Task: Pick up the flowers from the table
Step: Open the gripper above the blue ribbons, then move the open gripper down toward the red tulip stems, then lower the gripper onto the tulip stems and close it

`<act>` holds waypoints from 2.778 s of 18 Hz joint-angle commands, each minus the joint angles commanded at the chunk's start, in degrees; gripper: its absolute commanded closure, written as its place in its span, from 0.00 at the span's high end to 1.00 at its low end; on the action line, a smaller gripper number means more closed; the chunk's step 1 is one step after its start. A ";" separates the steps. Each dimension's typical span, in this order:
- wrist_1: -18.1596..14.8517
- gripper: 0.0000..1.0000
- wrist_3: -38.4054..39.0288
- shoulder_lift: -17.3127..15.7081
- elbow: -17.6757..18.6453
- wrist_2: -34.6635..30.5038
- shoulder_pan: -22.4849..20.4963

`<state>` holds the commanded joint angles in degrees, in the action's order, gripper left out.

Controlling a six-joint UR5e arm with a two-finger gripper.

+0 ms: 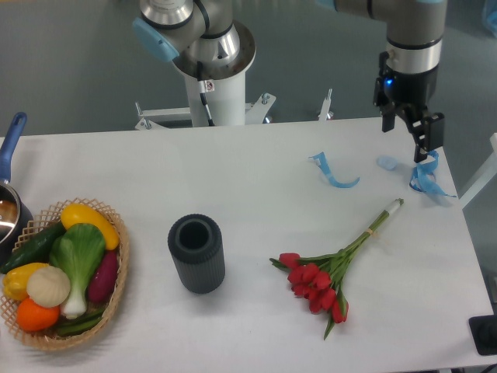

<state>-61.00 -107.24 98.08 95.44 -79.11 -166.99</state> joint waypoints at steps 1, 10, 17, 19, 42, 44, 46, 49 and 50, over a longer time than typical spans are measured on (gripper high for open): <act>0.00 1.00 1.14 0.09 0.88 0.09 0.00; 0.61 1.00 14.38 3.24 3.61 0.27 2.10; 1.41 1.00 18.73 12.56 -2.97 0.45 7.28; 1.32 1.00 18.82 15.02 -4.91 0.45 7.82; 4.13 1.00 16.80 25.67 -5.09 -0.08 10.28; 4.65 0.99 16.80 25.84 -5.00 -0.08 10.28; 4.92 0.78 16.89 25.93 -5.00 -0.17 10.28; 5.18 0.65 16.80 26.02 -5.09 -0.17 10.28; 5.10 0.59 16.80 26.02 -5.09 -0.08 10.28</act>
<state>-55.90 -90.44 124.10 90.35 -79.19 -156.71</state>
